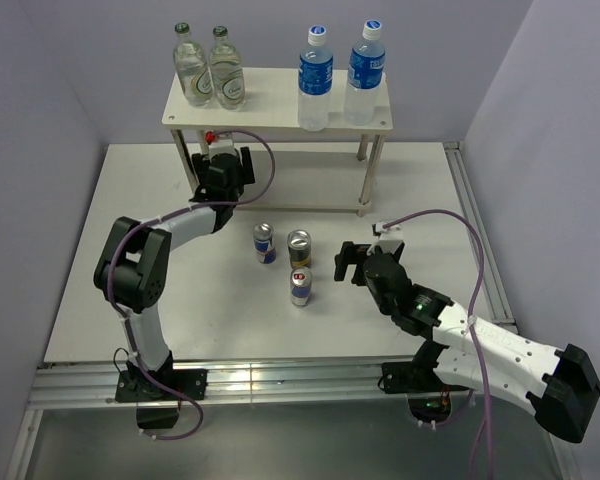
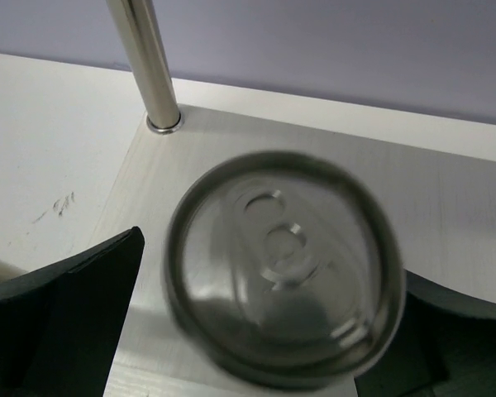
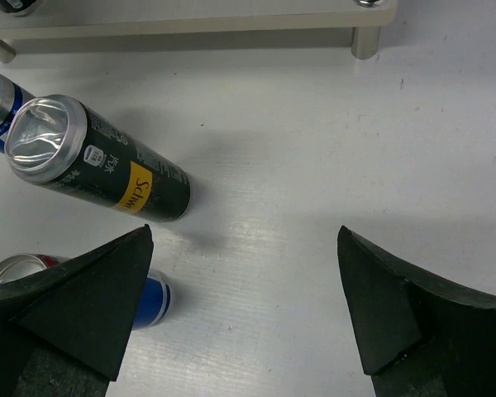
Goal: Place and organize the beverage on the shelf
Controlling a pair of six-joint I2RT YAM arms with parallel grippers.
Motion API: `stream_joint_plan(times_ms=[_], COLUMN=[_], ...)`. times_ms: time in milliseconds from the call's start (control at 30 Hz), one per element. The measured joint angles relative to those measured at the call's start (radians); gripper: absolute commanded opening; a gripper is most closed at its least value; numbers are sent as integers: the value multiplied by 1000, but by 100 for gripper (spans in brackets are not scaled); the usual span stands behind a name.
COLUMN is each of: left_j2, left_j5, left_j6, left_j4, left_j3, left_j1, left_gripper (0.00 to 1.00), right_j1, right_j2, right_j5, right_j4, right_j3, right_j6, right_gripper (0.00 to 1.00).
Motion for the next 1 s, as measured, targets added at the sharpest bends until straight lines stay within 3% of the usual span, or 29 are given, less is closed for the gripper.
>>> stream_joint_plan(times_ms=[233, 633, 1000], left_j2=[-154, -505, -820], left_j5=[8, 34, -32], left_j6=[1, 5, -150], left_j4=[-96, -229, -335], left_j3=[-75, -144, -564], left_j1=[-23, -181, -414], left_gripper=[99, 99, 99], right_j1=[0, 0, 0], right_j2=[-17, -29, -30], right_j5=[0, 0, -5], right_j4=[-1, -2, -2], right_j3=[0, -10, -10], right_j6=[3, 4, 4], right_gripper=[100, 100, 100])
